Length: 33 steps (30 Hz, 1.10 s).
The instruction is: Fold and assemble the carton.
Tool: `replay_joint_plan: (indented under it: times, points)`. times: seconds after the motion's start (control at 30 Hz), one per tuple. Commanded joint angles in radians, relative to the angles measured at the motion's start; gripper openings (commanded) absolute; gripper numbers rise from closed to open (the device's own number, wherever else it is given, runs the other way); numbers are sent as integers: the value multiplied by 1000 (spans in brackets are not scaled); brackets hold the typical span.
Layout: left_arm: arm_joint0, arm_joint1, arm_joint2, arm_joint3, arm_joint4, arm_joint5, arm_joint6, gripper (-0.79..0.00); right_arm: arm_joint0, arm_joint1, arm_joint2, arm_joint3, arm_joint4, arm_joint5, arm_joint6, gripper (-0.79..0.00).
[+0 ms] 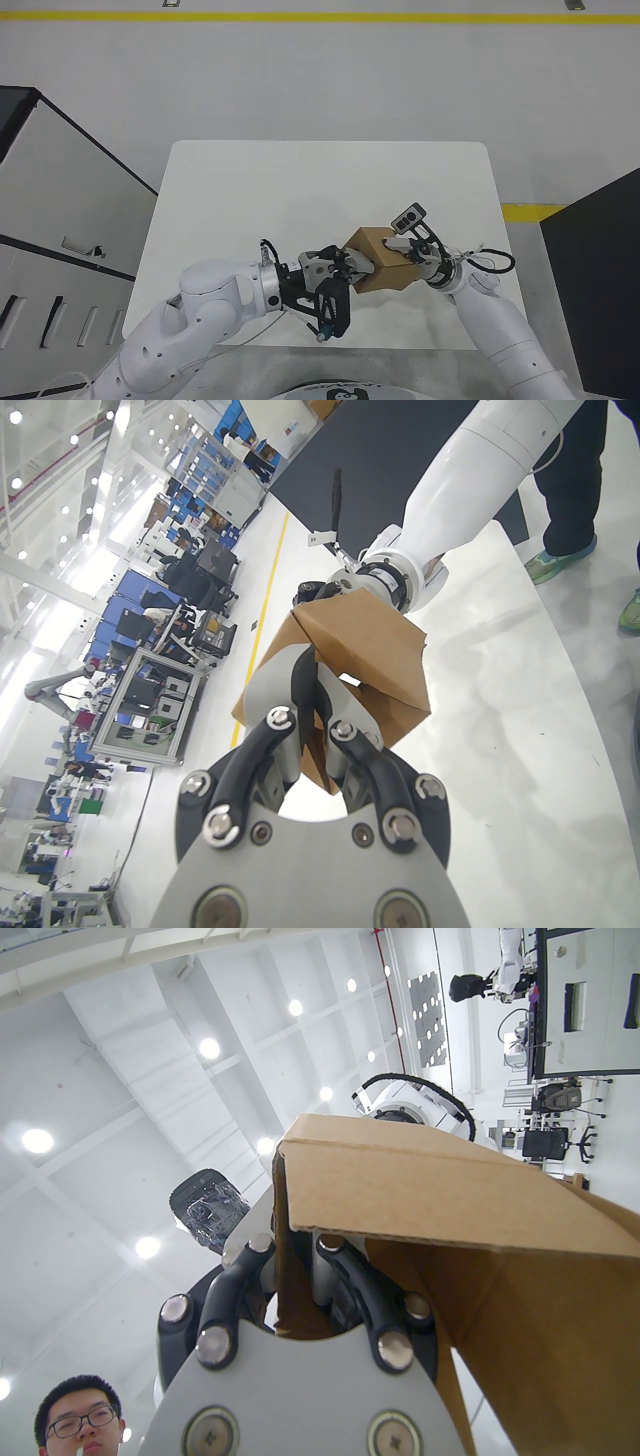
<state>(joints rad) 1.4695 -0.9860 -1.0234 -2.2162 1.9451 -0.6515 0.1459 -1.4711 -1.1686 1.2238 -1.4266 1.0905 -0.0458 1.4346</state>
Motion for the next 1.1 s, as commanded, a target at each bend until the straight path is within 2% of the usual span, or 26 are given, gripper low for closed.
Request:
replay_joint_plan:
  times: [0.0, 1.07]
  points:
    - [-2, 0, 2, 2, -1, 0, -2, -785, 0, 0, 0, 0, 0, 0, 0, -785]
    - [-7, 0, -5, 18, -16, 4, -39, -785, 0, 0, 0, 0, 0, 0, 0, -785]
